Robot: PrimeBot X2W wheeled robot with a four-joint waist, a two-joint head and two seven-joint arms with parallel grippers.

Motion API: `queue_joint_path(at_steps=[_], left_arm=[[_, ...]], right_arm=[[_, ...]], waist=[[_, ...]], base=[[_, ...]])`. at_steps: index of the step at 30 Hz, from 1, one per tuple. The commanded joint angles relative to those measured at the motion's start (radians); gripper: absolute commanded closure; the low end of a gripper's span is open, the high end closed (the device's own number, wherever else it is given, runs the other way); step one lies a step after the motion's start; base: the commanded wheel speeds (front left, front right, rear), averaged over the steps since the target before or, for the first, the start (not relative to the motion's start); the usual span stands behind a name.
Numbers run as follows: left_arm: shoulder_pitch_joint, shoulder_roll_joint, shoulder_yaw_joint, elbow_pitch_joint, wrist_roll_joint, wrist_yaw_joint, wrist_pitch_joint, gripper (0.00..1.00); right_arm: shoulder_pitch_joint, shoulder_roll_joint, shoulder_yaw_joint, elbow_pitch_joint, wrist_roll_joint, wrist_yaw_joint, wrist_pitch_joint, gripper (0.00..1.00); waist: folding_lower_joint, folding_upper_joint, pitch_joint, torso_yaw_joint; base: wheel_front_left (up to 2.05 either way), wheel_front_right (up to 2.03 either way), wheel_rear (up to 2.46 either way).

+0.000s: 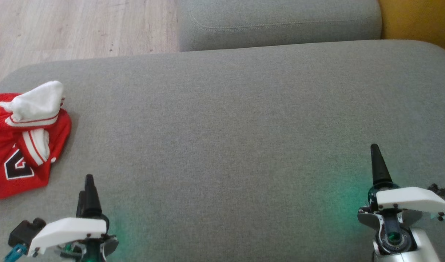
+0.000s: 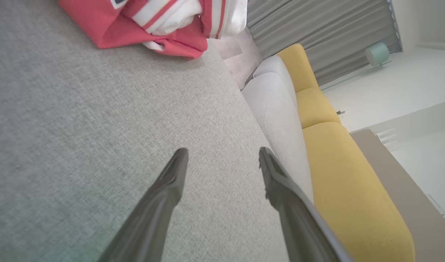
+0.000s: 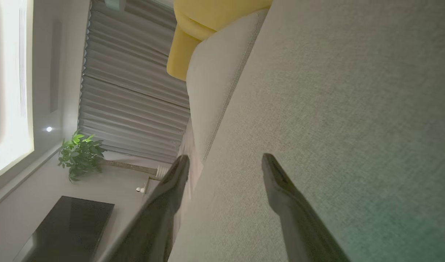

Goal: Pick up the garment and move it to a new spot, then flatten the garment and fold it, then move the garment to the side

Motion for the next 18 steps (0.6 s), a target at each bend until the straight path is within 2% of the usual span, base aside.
queue_joint_path(at_steps=[1, 18], left_arm=[[-0.051, 0.021, 0.004, -0.025, 0.039, 0.005, -0.012, 0.0], [-0.037, 0.028, -0.011, -0.019, 0.253, 0.043, -0.063, 0.0]], right_arm=[[-0.055, -0.014, 0.016, -0.023, -0.035, 0.0, -0.014, 0.0], [-0.061, -0.001, 0.035, 0.004, -0.255, 0.0, -0.064, 0.0]], waist=[[-0.0001, 0.0, 0.0, -0.001], [-0.0001, 0.0, 0.004, -0.008]], base=[[0.0, 0.0, 0.0], [0.0, 0.0, 0.0]])
